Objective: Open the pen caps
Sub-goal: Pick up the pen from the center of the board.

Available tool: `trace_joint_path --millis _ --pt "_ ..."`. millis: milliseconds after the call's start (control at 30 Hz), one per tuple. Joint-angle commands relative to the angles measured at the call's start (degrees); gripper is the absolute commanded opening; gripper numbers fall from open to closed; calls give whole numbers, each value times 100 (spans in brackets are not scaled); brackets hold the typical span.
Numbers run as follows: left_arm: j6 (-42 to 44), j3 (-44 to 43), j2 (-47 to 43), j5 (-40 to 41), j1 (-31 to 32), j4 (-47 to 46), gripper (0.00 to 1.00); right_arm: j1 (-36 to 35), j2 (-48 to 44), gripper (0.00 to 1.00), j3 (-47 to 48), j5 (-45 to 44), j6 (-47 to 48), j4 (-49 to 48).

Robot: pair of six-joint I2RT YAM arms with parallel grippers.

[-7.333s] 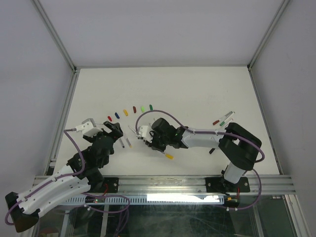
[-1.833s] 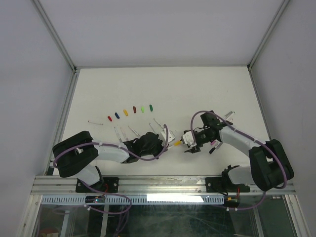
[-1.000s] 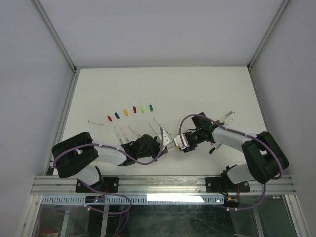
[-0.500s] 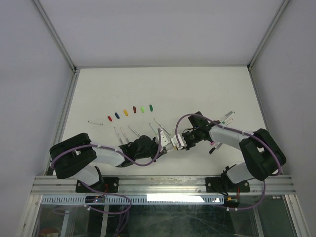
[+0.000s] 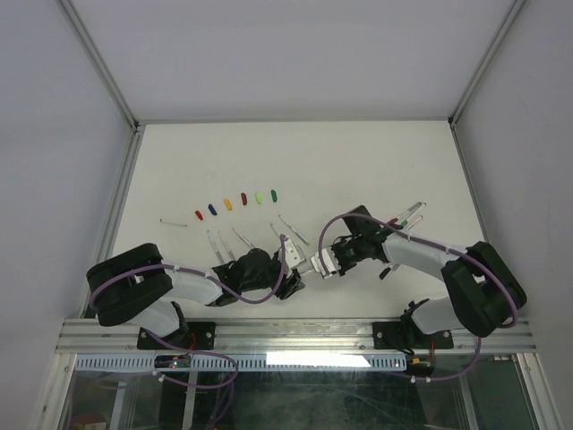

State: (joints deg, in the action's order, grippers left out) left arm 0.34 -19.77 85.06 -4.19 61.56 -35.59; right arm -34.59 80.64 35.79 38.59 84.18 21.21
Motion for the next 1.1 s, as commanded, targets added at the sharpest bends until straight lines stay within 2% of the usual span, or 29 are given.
trace_joint_path --millis 0,100,367,500,633,667,733,800,867,1000,1067 --pt "-119 -156 52 -347 49 -249 49 -134 -531 3 -197 -228 328 -258" --pt "-122 -264 164 -512 49 -125 40 -198 -756 3 -259 -334 470 -273" --pt "-139 -428 327 -486 49 -27 36 -320 -1288 2 -419 -221 934 -139" --pt "-128 -543 361 -495 49 81 24 -380 -1364 2 -424 -164 1108 -16" --pt "-143 -602 370 -448 49 156 0 -409 -1438 3 -375 -76 1146 106" --pt "-162 -592 331 -398 47 168 0 -409 -1460 4 -353 -63 1114 129" --pt "-211 -525 209 -268 49 116 0 -406 -1539 12 -279 -41 955 182" --pt "-262 -398 3 -85 45 -15 0 -384 -1654 29 -147 -16 602 285" --pt "-336 -211 -250 70 42 -218 0 -267 -1842 41 -2 58 237 395" --pt "-580 252 -920 309 46 -838 0 188 -2309 60 405 363 -950 609" --pt "-693 474 -1190 378 47 -1286 0 428 -2401 65 764 579 -2048 738"
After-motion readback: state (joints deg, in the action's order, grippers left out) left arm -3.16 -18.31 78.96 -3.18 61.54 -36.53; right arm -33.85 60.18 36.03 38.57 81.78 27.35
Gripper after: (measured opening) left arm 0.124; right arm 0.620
